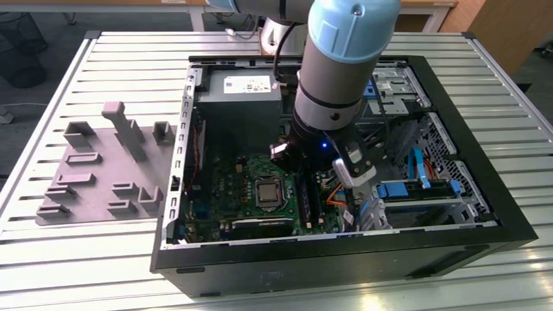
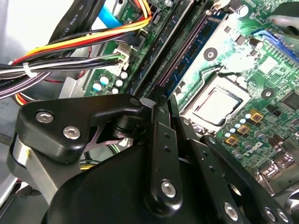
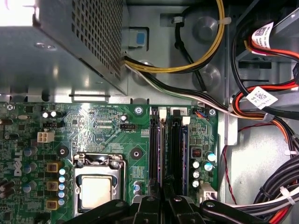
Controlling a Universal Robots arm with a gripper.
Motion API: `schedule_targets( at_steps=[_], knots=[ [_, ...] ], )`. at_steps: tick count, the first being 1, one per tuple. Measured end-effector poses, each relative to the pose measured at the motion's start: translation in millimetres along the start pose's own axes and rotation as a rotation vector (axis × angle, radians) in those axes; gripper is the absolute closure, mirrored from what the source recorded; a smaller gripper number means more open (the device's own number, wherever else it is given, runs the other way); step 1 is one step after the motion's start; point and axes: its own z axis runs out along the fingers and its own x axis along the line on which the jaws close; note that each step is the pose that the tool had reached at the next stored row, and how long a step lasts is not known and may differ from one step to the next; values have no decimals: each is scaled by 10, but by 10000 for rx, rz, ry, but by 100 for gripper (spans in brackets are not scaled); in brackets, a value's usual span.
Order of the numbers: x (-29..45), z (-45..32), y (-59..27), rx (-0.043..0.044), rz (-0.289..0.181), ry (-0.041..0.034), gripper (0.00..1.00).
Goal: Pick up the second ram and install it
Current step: 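Insert the second ram into the second slot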
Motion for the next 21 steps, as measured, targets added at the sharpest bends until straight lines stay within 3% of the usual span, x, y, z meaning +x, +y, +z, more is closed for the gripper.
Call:
schedule_targets(
  at_steps=[21],
  knots=[
    [-18,-22,-4,-7,123,-1,86]
  ],
)
